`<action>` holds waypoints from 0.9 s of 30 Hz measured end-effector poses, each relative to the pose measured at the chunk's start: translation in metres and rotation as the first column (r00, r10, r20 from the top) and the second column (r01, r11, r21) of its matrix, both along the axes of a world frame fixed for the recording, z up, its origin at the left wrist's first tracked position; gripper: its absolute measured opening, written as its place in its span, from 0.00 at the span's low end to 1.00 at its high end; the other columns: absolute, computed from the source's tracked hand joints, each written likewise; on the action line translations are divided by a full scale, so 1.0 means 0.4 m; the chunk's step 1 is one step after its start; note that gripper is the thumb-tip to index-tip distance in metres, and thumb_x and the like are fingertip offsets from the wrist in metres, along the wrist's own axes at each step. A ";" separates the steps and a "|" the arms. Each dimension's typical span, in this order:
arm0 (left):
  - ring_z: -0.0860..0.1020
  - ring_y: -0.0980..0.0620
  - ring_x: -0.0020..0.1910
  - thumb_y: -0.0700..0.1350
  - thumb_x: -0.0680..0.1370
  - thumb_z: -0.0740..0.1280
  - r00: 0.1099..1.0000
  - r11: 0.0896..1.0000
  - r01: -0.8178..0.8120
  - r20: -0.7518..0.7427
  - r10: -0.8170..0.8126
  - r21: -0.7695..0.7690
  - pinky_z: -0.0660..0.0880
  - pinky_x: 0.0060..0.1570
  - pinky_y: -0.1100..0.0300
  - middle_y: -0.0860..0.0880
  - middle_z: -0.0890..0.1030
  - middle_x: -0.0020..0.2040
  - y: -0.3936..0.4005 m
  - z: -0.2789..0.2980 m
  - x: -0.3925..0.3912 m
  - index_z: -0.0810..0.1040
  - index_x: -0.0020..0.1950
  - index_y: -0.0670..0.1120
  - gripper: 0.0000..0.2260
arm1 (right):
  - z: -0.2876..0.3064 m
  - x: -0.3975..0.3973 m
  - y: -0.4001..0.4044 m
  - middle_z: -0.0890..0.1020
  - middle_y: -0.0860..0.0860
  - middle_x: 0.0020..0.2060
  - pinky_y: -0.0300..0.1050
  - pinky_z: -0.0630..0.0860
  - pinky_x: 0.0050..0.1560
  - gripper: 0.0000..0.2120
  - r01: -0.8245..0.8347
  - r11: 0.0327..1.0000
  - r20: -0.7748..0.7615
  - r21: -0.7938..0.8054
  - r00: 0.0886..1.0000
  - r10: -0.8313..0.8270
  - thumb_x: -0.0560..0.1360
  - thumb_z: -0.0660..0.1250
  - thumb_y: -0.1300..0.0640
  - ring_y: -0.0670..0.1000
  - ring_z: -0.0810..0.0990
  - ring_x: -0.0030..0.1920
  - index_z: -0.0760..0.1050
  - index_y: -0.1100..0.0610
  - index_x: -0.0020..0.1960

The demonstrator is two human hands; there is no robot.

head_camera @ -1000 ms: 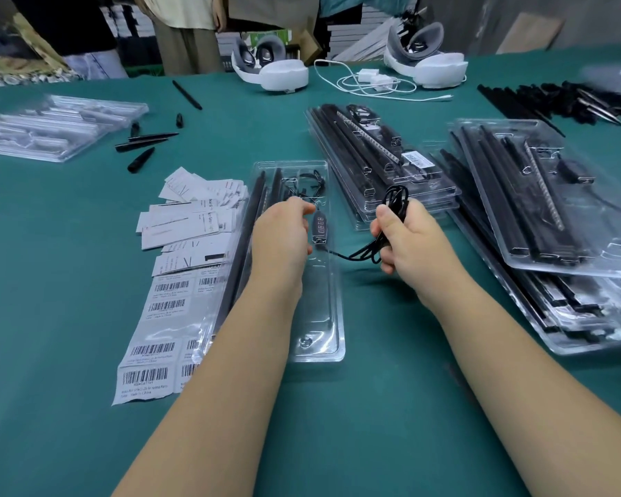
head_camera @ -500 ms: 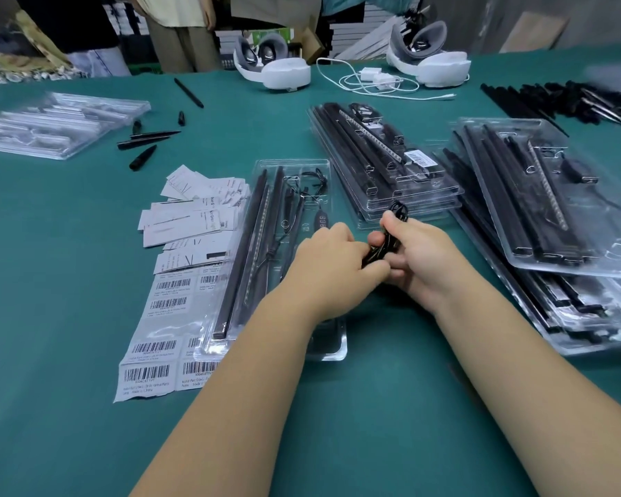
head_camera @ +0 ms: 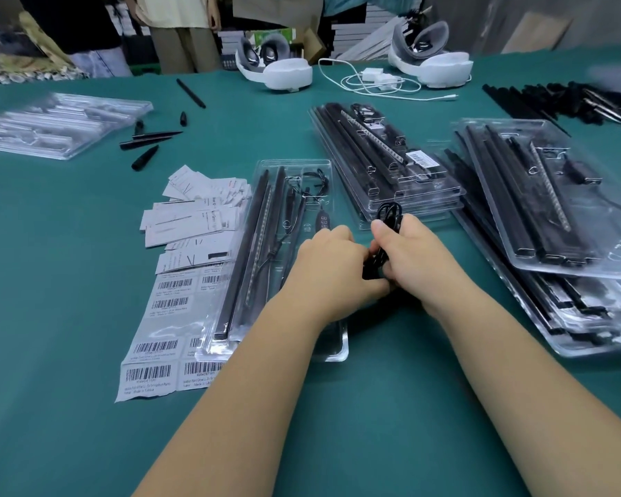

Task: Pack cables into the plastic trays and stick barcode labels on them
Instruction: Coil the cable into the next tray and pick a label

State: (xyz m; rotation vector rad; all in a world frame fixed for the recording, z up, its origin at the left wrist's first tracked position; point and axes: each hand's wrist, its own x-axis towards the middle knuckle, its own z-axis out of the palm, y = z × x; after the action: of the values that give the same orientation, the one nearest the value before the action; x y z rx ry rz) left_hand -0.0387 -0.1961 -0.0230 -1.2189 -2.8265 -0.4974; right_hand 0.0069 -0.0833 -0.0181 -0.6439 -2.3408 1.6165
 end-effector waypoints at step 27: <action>0.71 0.52 0.30 0.60 0.66 0.69 0.915 0.926 -0.262 0.236 0.328 -0.273 0.65 0.29 0.60 0.51 0.73 0.32 -0.091 0.070 0.018 0.69 0.35 0.47 0.18 | -0.017 -0.001 0.012 0.68 0.50 0.34 0.47 0.63 0.33 0.18 -0.040 0.948 0.035 0.315 0.999 0.030 0.80 0.56 0.45 0.50 0.66 0.34 0.60 0.55 0.38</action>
State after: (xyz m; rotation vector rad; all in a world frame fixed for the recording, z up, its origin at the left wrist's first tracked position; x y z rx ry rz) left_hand -0.0315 -0.2325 0.0050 -0.7625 -3.3135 -0.3467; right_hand 0.0066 -0.0786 -0.0249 -0.5616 -2.5670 1.2091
